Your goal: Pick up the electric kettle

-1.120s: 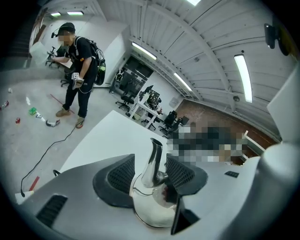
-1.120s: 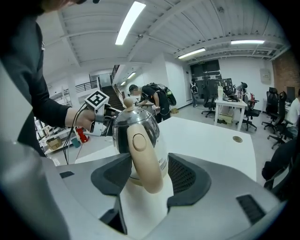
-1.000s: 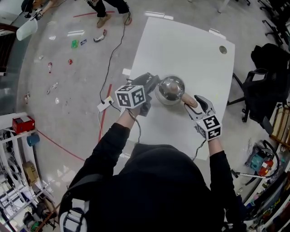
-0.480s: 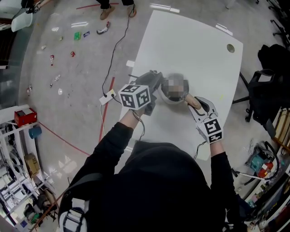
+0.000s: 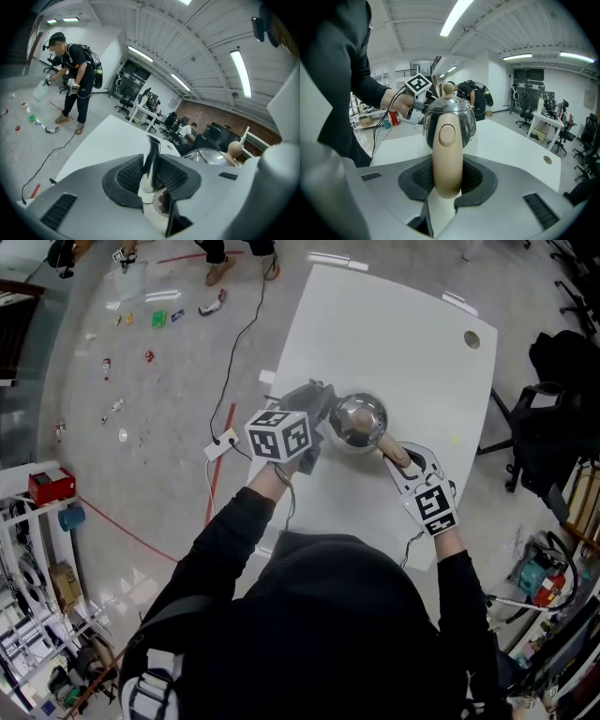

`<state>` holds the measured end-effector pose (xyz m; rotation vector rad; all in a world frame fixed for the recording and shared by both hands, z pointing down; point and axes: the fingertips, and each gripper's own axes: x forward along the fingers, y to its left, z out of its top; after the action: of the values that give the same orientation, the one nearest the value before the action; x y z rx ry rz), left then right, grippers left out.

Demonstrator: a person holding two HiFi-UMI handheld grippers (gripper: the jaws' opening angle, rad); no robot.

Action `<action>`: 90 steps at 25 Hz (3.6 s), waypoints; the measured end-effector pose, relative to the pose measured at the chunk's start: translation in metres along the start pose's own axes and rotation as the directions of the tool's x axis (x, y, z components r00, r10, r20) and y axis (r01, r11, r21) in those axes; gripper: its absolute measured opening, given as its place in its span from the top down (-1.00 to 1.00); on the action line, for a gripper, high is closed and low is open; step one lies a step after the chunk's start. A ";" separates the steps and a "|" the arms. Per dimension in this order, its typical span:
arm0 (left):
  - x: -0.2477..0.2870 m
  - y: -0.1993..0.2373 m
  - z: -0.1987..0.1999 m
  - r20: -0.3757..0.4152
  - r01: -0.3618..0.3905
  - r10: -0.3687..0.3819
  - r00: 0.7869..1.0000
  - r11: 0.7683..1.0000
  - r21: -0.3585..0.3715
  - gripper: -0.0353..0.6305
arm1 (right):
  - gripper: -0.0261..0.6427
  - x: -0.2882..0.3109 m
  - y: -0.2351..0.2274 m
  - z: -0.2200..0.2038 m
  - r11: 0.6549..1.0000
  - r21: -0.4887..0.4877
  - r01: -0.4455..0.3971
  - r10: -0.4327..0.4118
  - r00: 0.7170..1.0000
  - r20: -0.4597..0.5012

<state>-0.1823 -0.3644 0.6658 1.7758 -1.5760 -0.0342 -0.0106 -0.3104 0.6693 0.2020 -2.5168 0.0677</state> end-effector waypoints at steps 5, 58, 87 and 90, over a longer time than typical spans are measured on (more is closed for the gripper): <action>-0.012 -0.009 0.013 0.046 0.022 -0.023 0.999 1.000 0.011 0.57 | 0.62 -0.009 0.005 0.015 1.000 -0.008 0.022 -0.022 0.999 0.024; -0.213 -0.199 0.155 0.305 0.343 -0.469 0.829 0.857 0.385 0.63 | 0.63 -0.208 0.063 0.206 0.994 -0.090 -0.067 0.099 0.901 0.423; -0.225 -0.206 0.164 0.322 0.358 -0.493 0.808 0.845 0.396 0.64 | 0.63 -0.218 0.068 0.220 0.992 -0.119 -0.047 0.094 0.899 0.427; -0.224 -0.206 0.164 0.320 0.362 -0.496 0.807 0.844 0.396 0.64 | 0.63 -0.217 0.067 0.219 0.992 -0.117 -0.048 0.093 0.902 0.421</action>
<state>-0.1414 -0.2616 0.3385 2.4959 -1.4677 -0.4276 0.0281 -0.2366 0.3649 0.0882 -2.9570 -0.0887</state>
